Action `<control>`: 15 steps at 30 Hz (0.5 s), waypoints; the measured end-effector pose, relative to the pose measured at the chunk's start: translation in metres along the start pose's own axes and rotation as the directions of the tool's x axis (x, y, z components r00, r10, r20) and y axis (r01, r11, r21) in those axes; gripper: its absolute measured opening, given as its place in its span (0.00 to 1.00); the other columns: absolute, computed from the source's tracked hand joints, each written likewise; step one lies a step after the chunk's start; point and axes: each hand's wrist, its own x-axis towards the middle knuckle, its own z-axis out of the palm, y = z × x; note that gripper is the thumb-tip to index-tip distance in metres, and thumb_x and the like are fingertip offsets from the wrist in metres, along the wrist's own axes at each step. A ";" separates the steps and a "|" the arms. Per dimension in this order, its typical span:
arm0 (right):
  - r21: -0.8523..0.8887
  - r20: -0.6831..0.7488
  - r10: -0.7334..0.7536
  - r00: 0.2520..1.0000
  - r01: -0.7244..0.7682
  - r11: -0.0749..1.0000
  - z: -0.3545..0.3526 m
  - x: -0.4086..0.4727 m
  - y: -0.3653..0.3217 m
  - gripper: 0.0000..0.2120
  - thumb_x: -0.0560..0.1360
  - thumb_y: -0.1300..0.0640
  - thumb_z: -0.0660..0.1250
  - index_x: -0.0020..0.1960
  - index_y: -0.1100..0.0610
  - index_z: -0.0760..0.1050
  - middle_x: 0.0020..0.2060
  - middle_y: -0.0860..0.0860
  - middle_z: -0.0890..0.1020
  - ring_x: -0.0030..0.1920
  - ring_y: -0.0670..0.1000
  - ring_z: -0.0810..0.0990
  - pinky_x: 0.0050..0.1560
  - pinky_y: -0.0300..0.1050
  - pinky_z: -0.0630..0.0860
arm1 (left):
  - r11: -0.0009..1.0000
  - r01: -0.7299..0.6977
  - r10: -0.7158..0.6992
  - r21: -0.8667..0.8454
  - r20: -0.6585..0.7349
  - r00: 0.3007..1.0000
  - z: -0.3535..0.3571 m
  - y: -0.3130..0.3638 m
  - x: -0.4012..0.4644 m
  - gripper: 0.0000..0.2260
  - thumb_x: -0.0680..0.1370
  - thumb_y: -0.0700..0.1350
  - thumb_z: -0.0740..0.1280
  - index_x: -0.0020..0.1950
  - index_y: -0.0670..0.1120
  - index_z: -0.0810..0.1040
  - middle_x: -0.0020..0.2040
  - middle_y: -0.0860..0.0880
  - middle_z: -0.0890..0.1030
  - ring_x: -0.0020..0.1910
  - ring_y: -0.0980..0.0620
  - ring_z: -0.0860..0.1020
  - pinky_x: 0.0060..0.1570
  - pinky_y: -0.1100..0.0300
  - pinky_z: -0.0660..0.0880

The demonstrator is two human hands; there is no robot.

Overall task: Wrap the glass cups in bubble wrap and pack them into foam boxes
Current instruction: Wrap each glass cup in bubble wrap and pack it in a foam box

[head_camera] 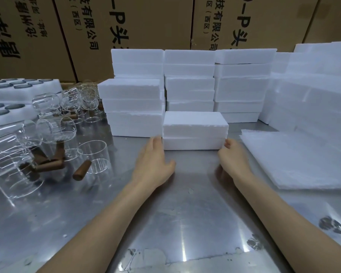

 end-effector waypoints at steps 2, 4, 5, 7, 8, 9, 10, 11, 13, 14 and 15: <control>0.072 -0.046 0.001 0.999 0.002 0.997 -0.003 -0.001 -0.001 0.23 0.75 0.63 0.56 0.71 0.56 0.64 0.68 0.53 0.72 0.64 0.56 0.71 0.58 0.49 0.69 | 0.908 -0.022 0.068 0.419 -0.095 0.993 -0.018 -0.008 0.002 0.26 0.76 0.49 0.62 0.72 0.44 0.62 0.69 0.44 0.68 0.67 0.43 0.68 0.68 0.50 0.57; 0.133 -0.108 -0.005 0.994 0.020 0.991 -0.005 -0.003 -0.001 0.26 0.75 0.65 0.57 0.73 0.56 0.60 0.70 0.52 0.69 0.66 0.55 0.69 0.62 0.48 0.68 | 0.795 0.091 0.032 0.600 -0.192 0.981 -0.038 -0.013 0.005 0.23 0.76 0.50 0.61 0.70 0.45 0.65 0.66 0.44 0.71 0.63 0.41 0.72 0.71 0.45 0.54; 0.131 -0.149 -0.026 0.989 0.046 0.990 -0.006 -0.003 -0.001 0.27 0.75 0.66 0.57 0.73 0.57 0.60 0.70 0.52 0.68 0.67 0.55 0.68 0.62 0.47 0.66 | 0.761 0.160 -0.022 0.629 -0.221 0.975 -0.047 -0.017 0.007 0.21 0.77 0.50 0.61 0.68 0.45 0.66 0.65 0.44 0.72 0.64 0.40 0.72 0.71 0.42 0.52; 0.096 -0.229 -0.096 0.969 0.120 0.988 -0.007 -0.005 -0.001 0.27 0.73 0.68 0.57 0.72 0.59 0.61 0.69 0.54 0.67 0.68 0.55 0.66 0.61 0.44 0.63 | 0.714 0.273 -0.161 0.645 -0.228 0.960 -0.059 -0.026 0.008 0.23 0.77 0.52 0.61 0.70 0.45 0.64 0.69 0.42 0.67 0.69 0.36 0.66 0.72 0.38 0.49; 0.086 -0.259 -0.129 0.957 0.156 0.984 -0.006 -0.005 -0.002 0.28 0.72 0.68 0.58 0.72 0.59 0.61 0.69 0.54 0.67 0.68 0.56 0.64 0.61 0.42 0.61 | 0.699 0.312 -0.231 0.643 -0.210 0.950 -0.063 -0.030 0.008 0.26 0.77 0.54 0.63 0.71 0.45 0.62 0.71 0.40 0.63 0.71 0.34 0.62 0.71 0.37 0.50; 0.082 -0.276 -0.156 0.948 0.185 0.979 -0.005 -0.006 -0.002 0.28 0.72 0.69 0.58 0.72 0.60 0.61 0.69 0.54 0.66 0.68 0.55 0.63 0.61 0.40 0.59 | 0.693 0.346 -0.298 0.633 -0.186 0.936 -0.065 -0.034 0.008 0.29 0.77 0.56 0.64 0.72 0.45 0.60 0.73 0.40 0.60 0.72 0.33 0.59 0.71 0.37 0.52; 0.078 -0.284 -0.179 0.942 0.208 0.975 -0.005 -0.007 -0.002 0.28 0.72 0.69 0.58 0.71 0.60 0.61 0.69 0.55 0.66 0.68 0.55 0.63 0.60 0.39 0.58 | 0.694 0.373 -0.352 0.615 -0.161 0.922 -0.067 -0.037 0.007 0.31 0.76 0.57 0.65 0.73 0.45 0.59 0.73 0.40 0.58 0.72 0.32 0.58 0.70 0.37 0.55; 0.073 -0.283 -0.197 0.938 0.226 0.971 -0.004 -0.007 -0.003 0.28 0.72 0.69 0.58 0.71 0.60 0.61 0.69 0.55 0.66 0.68 0.55 0.62 0.59 0.38 0.57 | 0.702 0.388 -0.389 0.597 -0.134 0.911 -0.067 -0.039 0.008 0.30 0.76 0.57 0.65 0.72 0.45 0.60 0.72 0.40 0.59 0.71 0.33 0.59 0.68 0.38 0.58; 0.063 -0.269 -0.217 0.938 0.242 0.968 -0.003 -0.009 -0.002 0.28 0.72 0.68 0.59 0.71 0.59 0.61 0.68 0.55 0.66 0.68 0.55 0.62 0.57 0.37 0.56 | 0.712 0.396 -0.420 0.580 -0.100 0.902 -0.068 -0.041 0.008 0.26 0.77 0.52 0.65 0.71 0.44 0.62 0.70 0.40 0.62 0.70 0.34 0.61 0.64 0.41 0.63; 0.063 -0.263 -0.219 0.939 0.243 0.968 -0.002 -0.009 -0.001 0.27 0.72 0.68 0.59 0.71 0.59 0.61 0.68 0.54 0.66 0.68 0.55 0.62 0.56 0.36 0.56 | 0.714 0.398 -0.421 0.576 -0.101 0.901 -0.068 -0.042 0.009 0.23 0.78 0.49 0.65 0.70 0.44 0.64 0.69 0.40 0.63 0.69 0.35 0.62 0.63 0.43 0.65; 0.067 -0.261 -0.219 0.940 0.244 0.968 -0.003 -0.009 -0.001 0.27 0.72 0.68 0.59 0.71 0.59 0.61 0.68 0.54 0.66 0.68 0.55 0.62 0.55 0.36 0.56 | 0.720 0.401 -0.415 0.567 -0.111 0.903 -0.070 -0.042 0.009 0.21 0.78 0.47 0.65 0.69 0.44 0.66 0.68 0.40 0.64 0.68 0.36 0.62 0.62 0.44 0.65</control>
